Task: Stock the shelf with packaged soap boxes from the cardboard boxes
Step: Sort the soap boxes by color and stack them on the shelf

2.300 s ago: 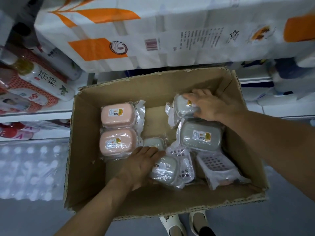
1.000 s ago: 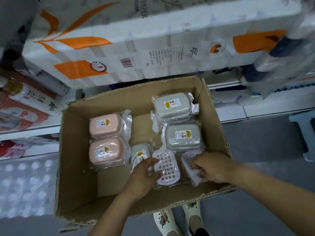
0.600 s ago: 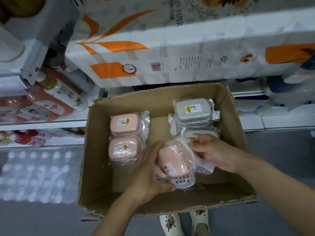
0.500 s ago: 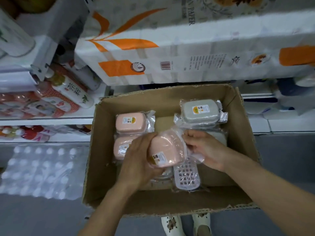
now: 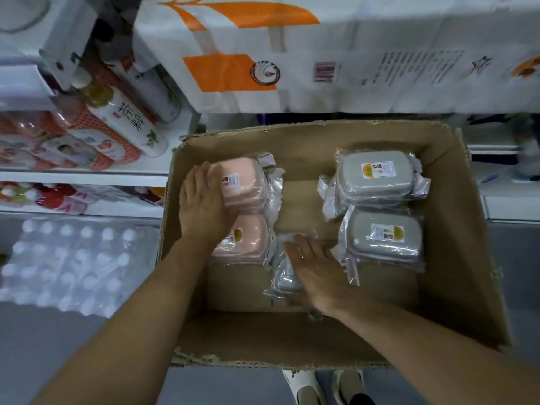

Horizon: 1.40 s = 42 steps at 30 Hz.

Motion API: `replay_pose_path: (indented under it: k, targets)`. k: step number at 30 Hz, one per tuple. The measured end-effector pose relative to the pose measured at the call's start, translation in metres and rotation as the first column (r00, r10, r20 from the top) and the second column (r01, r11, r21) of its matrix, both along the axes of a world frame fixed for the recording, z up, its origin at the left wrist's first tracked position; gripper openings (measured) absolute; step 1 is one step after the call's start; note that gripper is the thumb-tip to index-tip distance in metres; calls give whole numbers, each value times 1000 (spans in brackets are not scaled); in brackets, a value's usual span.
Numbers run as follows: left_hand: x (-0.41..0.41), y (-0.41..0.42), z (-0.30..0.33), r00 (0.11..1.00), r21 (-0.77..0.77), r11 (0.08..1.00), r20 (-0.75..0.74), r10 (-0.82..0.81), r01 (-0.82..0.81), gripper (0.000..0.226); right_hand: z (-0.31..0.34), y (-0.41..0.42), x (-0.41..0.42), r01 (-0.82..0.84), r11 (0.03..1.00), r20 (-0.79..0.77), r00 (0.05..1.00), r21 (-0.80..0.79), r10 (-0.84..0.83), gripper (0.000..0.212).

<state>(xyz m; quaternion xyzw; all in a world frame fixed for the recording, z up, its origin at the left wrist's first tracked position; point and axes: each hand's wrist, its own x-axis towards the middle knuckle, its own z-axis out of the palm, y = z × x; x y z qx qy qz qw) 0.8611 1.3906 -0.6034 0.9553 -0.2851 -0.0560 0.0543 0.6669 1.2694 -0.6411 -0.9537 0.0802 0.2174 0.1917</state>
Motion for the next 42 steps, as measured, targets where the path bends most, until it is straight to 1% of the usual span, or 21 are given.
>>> replay_pose_path:
  k: [2,5,8,13,15,19,24,26,27,28,29,30,31,32,33,35,37,38,40,41,42]
  targets:
    - [-24,14,-2,997,-158,985,6,-75,75,62,-16,1,17,-29,998,-28,999,-62,27,122]
    - [-56,40,-16,973,-151,977,-150,-175,152,47,-35,-6,35,-76,987,-161,985,-141,53,136]
    - [-65,57,-34,947,-125,983,-275,-167,136,58,-46,-6,36,-86,983,-157,986,-164,60,132]
    - [-59,53,-40,937,-111,985,-309,-162,134,60,-30,-2,24,-1,994,-41,999,-113,-4,129]
    - [-58,53,-40,930,-91,987,-334,-157,134,60,-16,-3,23,95,995,-95,991,-13,-96,118]
    - [-62,54,-40,925,-88,988,-348,-151,128,62,11,-4,25,154,985,-212,968,83,-133,77]
    - [-65,54,-37,918,-53,991,-372,-136,125,61,47,-12,10,251,947,-191,958,202,-213,61]
    - [-64,52,-33,912,-25,994,-395,-110,110,56,65,-34,-6,391,871,-183,919,296,-350,53]
    - [-66,48,-30,917,-32,997,-390,-81,74,51,75,-50,-14,508,764,-220,861,397,-458,47]
    - [-70,43,-26,939,-64,997,-341,-52,32,43,84,-68,-23,620,597,-278,775,508,-568,43]
    - [-77,37,-21,967,-111,994,-252,-46,18,34,90,-89,-32,697,429,-322,674,574,-664,40]
    - [-86,28,-15,985,-164,985,-155,-71,45,30,93,-107,-40,747,330,-328,582,578,-744,38]
    - [-97,18,-12,986,-213,972,-109,-122,97,26,95,-124,-46,786,331,-274,523,523,-807,37]
    - [-110,8,-9,972,-248,956,-134,-194,157,20,91,-136,-50,822,406,-175,503,399,-846,39]
    - [-123,-4,-8,940,-270,942,-219,-262,200,12,85,-143,-53,835,494,-70,523,243,-849,46]
    - [-150,-27,-13,818,-253,939,-472,-330,233,13,75,-145,-54,735,675,83,677,-63,-731,57]
    - [-178,-51,-21,687,-79,965,-688,-235,251,36,70,-141,-51,575,786,151,818,-229,-554,56]
    - [-189,-62,-26,667,49,967,-732,-136,250,54,69,-139,-50,508,813,195,861,-284,-469,51]
    - [-205,-81,-35,669,234,957,-740,63,170,93,65,-138,-49,415,832,309,899,-368,-312,36]
    - [-210,-88,-41,679,282,950,-724,120,134,106,64,-137,-50,393,827,351,900,-403,-258,26]
    - [-213,-94,-45,700,316,940,-701,139,129,114,66,-136,-50,373,826,342,910,-423,-235,27]
